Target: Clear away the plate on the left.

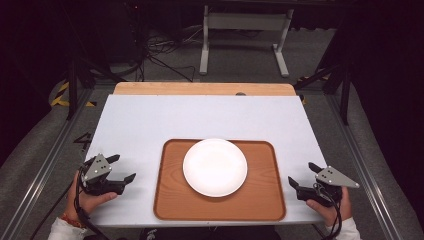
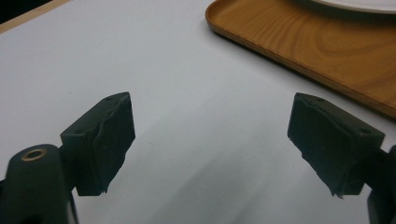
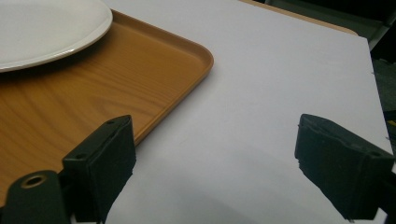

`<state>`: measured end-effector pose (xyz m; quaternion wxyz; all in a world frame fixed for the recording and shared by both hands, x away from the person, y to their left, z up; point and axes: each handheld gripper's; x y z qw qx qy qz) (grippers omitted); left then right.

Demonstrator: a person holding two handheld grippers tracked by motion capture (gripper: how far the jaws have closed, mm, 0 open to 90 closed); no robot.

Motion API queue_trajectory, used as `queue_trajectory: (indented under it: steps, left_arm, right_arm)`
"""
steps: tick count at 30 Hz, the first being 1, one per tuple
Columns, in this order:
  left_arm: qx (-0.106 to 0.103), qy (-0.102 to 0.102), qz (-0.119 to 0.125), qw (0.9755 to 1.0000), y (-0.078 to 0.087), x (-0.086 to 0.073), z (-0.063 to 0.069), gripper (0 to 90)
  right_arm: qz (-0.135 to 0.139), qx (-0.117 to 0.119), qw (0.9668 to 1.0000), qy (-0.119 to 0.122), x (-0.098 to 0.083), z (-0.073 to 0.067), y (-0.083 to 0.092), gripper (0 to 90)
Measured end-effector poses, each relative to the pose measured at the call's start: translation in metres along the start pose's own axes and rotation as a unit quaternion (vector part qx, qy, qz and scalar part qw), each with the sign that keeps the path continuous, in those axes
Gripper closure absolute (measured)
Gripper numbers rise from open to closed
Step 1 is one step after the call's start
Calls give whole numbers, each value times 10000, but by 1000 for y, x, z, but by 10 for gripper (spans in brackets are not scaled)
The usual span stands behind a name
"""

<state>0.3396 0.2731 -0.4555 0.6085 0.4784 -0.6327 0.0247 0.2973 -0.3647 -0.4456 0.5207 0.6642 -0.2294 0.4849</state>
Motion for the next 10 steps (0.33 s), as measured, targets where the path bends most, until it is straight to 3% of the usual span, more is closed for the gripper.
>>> queue_trajectory:
  steps: [10]
  left_arm:
    - [-39,-34,-29,10000,-2,2,1,156]
  right_arm:
    - [-2,2,10000,-18,-1,0,0,130]
Point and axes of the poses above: each handheld gripper's, and its own axes: y roughly backward along the jaws, x roughly out of its top, z roughly to its right, and after that the axes turned 9 degrees about -y, right-handed
